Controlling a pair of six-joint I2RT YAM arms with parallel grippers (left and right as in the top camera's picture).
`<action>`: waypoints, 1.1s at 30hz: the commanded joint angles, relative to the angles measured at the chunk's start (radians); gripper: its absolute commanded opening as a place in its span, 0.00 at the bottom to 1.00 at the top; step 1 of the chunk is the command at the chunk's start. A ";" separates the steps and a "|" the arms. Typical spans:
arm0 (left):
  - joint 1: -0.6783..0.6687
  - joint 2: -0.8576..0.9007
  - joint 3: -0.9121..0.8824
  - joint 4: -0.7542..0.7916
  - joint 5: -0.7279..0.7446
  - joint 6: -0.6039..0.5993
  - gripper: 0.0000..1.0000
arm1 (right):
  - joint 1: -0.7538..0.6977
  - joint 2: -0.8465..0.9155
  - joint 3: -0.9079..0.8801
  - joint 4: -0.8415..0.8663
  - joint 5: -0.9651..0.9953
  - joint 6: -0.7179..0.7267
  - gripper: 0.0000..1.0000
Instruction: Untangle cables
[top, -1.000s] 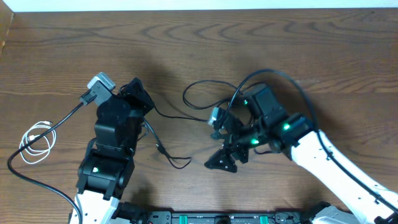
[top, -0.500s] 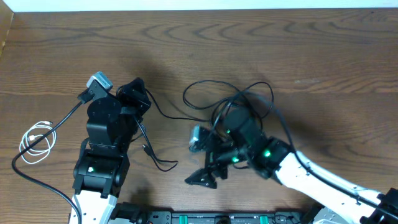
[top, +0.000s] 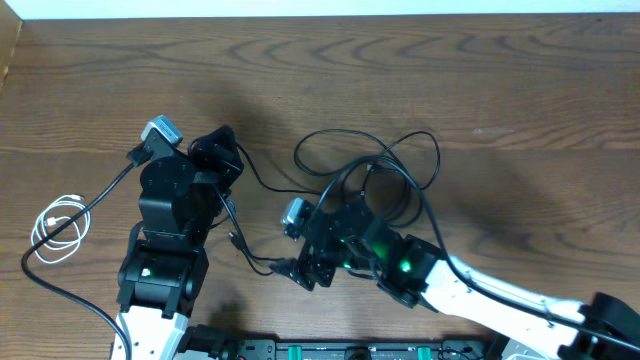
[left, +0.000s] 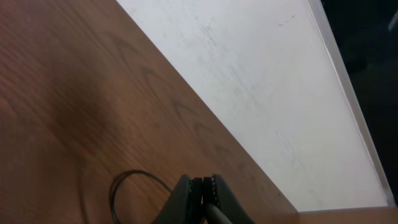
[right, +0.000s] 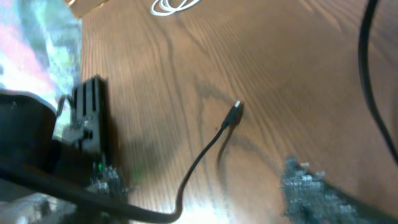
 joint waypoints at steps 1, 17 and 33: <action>0.005 -0.005 0.010 0.000 0.020 -0.002 0.08 | 0.005 0.060 -0.005 0.016 0.002 0.025 0.55; 0.005 -0.005 0.010 -0.105 0.148 0.000 0.08 | -0.038 0.074 0.000 0.066 0.313 -0.075 0.06; 0.005 -0.005 0.010 -0.100 0.304 -0.006 0.08 | -0.053 0.074 0.000 0.118 0.257 -0.074 0.30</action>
